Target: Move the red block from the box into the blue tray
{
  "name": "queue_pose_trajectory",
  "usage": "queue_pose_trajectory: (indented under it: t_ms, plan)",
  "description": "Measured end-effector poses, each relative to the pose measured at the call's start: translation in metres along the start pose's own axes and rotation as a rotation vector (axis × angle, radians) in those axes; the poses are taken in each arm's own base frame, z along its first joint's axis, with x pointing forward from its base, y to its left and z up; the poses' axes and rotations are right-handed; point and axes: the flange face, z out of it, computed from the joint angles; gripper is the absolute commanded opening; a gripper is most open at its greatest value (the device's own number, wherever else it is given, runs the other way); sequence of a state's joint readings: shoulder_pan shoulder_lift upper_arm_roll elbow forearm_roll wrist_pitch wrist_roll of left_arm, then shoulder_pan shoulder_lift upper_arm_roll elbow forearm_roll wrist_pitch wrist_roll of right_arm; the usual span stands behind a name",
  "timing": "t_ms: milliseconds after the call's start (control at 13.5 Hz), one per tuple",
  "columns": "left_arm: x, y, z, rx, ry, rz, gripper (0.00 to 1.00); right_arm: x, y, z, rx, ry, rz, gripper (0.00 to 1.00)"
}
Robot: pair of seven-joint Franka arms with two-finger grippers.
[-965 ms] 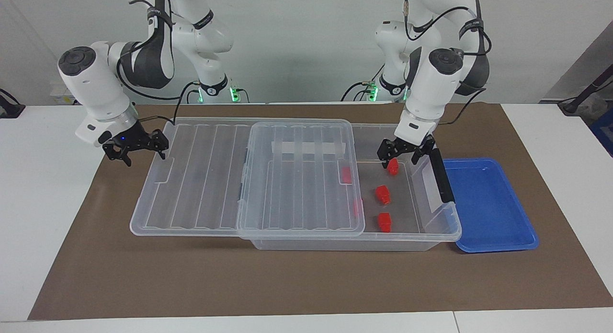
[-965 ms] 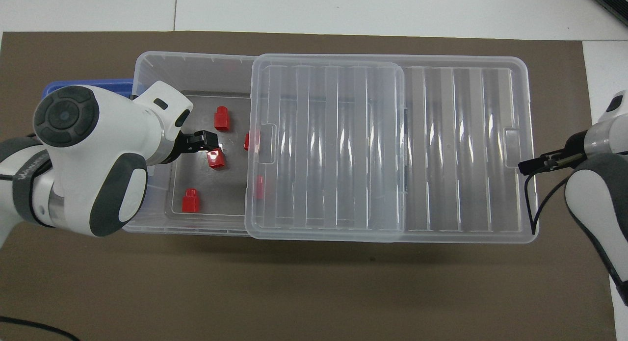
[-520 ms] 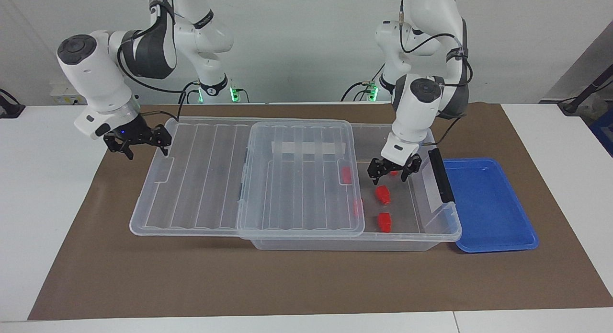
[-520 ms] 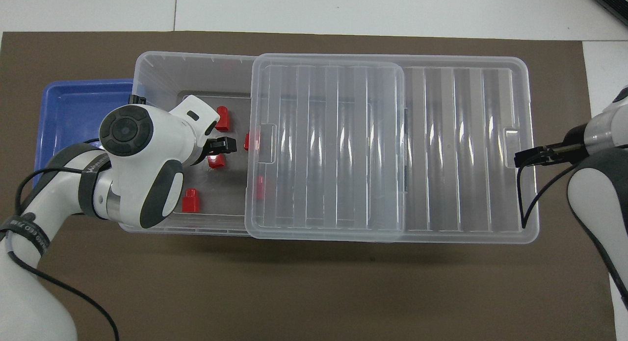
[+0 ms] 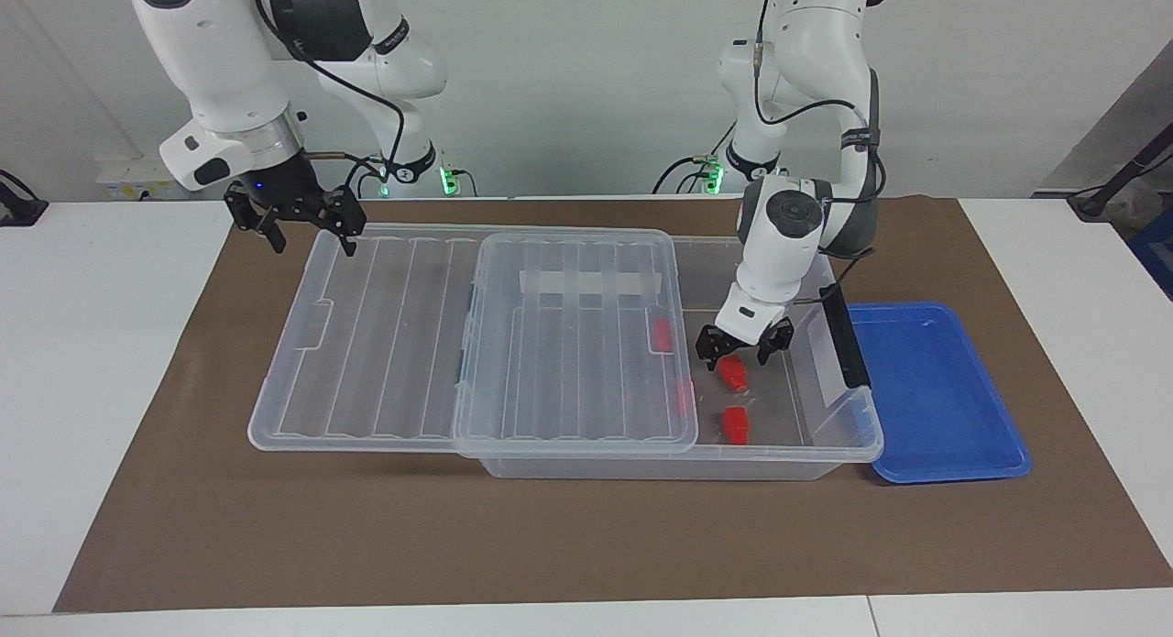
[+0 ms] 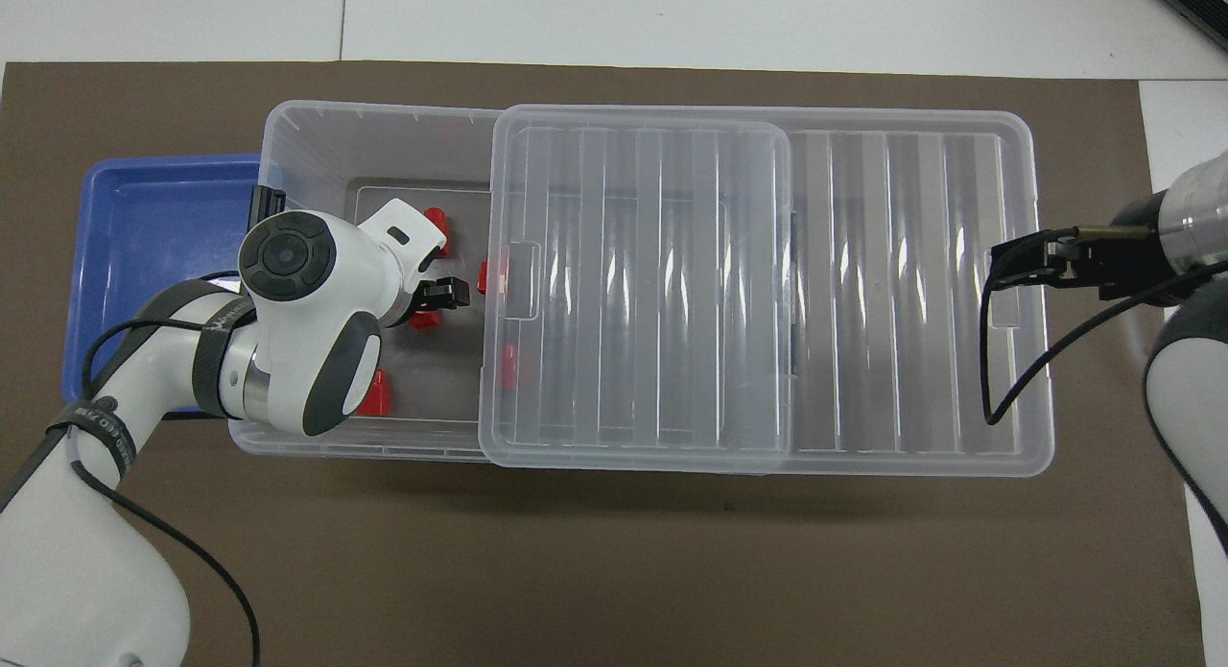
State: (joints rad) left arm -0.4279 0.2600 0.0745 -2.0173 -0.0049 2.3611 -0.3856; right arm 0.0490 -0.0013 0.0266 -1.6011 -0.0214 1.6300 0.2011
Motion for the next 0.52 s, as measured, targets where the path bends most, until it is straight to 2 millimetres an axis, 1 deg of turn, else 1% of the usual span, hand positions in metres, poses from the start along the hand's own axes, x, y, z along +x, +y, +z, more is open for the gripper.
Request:
queue_pose_trajectory:
  t_ms: [148, 223, 297, 520]
  plan:
    - [-0.003, -0.002, 0.01, -0.004, 0.014, 0.0, 0.95, 0.002, -0.005, -0.012, 0.0, -0.004, 0.028, 1.0]
    - [-0.005, -0.003, 0.014, -0.005, 0.016, 0.0, 0.9, 0.001, -0.006, -0.014, -0.001, -0.01, 0.039, 1.0]
    - [-0.006, -0.003, 0.015, -0.005, 0.017, 0.0, 0.81, 0.0, -0.005, -0.017, -0.002, -0.013, 0.043, 1.0]
    - [-0.006, -0.004, 0.016, -0.006, 0.018, 0.0, 0.34, -0.001, 0.005, -0.019, -0.006, -0.027, 0.06, 1.0]
